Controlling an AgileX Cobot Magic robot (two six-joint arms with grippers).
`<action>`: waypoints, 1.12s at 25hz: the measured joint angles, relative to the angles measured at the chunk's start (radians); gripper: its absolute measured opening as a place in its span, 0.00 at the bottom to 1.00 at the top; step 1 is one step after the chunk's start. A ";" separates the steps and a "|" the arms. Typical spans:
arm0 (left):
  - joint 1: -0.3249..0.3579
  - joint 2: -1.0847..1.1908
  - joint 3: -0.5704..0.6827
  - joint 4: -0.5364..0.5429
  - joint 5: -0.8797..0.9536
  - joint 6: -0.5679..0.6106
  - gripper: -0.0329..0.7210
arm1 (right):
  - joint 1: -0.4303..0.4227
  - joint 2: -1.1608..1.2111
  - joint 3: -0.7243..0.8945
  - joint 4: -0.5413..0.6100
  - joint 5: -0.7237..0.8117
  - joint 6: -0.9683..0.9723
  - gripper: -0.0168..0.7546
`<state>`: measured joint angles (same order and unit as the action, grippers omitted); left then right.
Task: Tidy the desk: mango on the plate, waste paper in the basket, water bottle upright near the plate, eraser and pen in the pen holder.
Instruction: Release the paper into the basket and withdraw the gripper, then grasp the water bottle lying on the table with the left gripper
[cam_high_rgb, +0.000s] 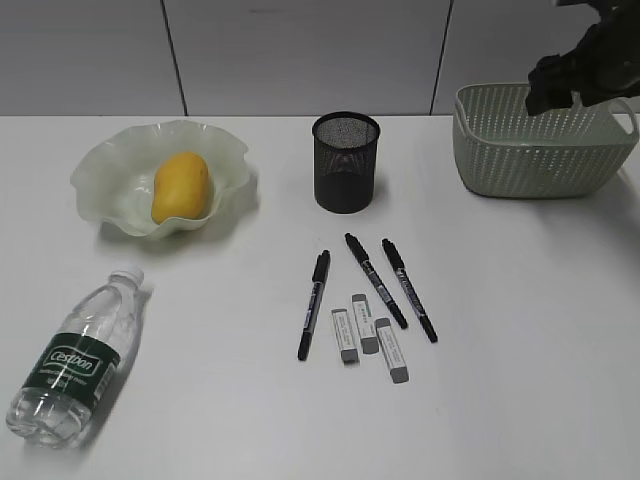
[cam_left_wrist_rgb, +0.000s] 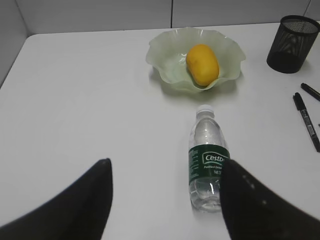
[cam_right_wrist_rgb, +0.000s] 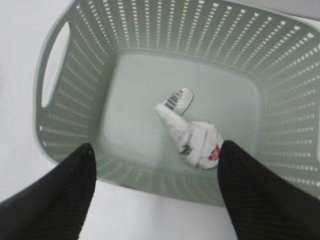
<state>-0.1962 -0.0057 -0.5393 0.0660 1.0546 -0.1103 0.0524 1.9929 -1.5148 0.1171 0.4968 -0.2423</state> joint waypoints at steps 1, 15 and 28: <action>0.000 0.000 0.000 0.000 0.000 0.000 0.71 | 0.000 -0.016 0.000 0.000 0.021 0.013 0.80; 0.000 0.000 0.000 -0.001 0.000 0.001 0.71 | 0.088 -0.980 0.778 -0.016 0.386 0.108 0.69; 0.000 0.075 0.000 -0.003 0.000 0.001 0.59 | 0.112 -1.798 0.990 -0.091 0.569 0.146 0.69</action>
<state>-0.1962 0.0691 -0.5393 0.0630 1.0549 -0.1096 0.1644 0.1950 -0.5244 0.0264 1.0654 -0.0961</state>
